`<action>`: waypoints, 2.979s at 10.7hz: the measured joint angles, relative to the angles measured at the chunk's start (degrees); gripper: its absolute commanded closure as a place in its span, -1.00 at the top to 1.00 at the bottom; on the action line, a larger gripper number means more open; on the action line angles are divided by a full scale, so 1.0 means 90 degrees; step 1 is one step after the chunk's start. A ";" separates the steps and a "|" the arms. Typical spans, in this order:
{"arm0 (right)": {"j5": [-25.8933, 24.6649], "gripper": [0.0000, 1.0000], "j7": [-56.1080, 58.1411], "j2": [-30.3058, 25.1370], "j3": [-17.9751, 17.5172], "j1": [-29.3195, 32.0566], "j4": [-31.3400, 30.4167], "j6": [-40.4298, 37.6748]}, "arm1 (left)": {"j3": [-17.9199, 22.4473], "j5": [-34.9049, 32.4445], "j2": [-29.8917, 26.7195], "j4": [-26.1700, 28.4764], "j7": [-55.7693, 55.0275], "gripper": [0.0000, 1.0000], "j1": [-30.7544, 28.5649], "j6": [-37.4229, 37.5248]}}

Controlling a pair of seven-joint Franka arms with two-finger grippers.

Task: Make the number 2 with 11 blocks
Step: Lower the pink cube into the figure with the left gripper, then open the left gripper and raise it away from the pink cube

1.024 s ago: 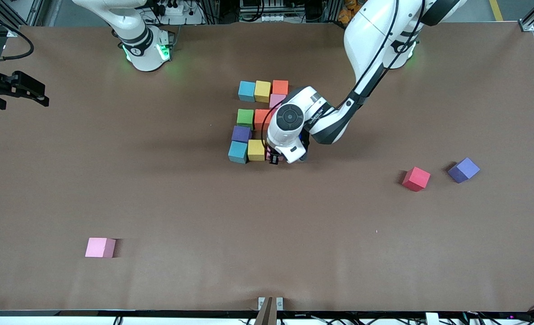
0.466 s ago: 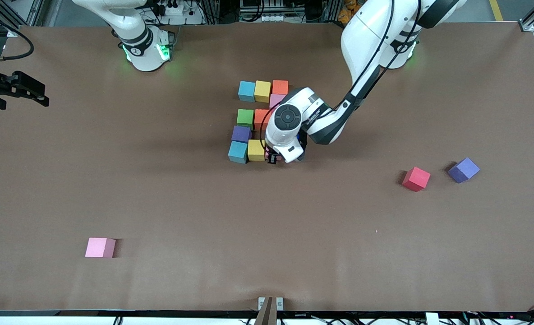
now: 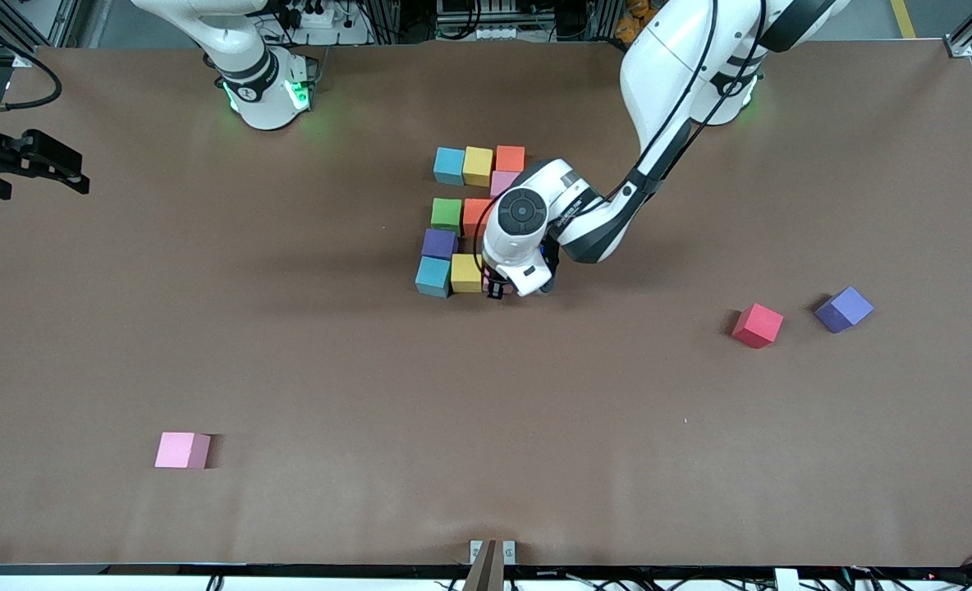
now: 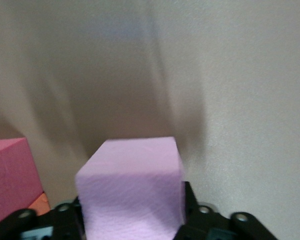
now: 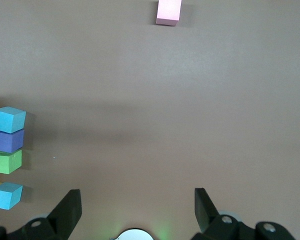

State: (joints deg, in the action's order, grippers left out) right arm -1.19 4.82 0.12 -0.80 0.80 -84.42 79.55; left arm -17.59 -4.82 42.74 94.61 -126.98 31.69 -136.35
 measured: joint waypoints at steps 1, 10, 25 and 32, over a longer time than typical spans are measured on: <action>0.0000 1.00 0.0000 0.0000 0.0000 0.0000 0.0000 0.0000 | -0.0032 -0.0052 0.0004 0.0000 -0.0003 1.00 0.0001 -0.0008; 0.0000 1.00 0.0000 0.0002 0.0007 0.0001 0.0000 0.0000 | -0.0231 -0.0067 -0.0026 -0.0112 -0.0396 1.00 -0.0048 -0.0066; 0.0000 1.00 0.0000 0.0007 0.0014 0.0001 0.0005 0.0001 | -0.0881 -0.0089 -0.1963 -0.0229 0.3012 1.00 -0.2290 0.1551; 0.0000 1.00 0.0000 0.0011 0.0017 0.0001 0.0010 0.0001 | -0.1087 -0.0093 -0.3089 -0.0229 0.9308 1.00 -0.4254 0.3766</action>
State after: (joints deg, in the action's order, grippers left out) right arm -1.19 4.82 0.22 -0.65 0.81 -84.33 79.57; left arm -27.37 -5.66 14.94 92.55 -43.21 -6.60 -102.46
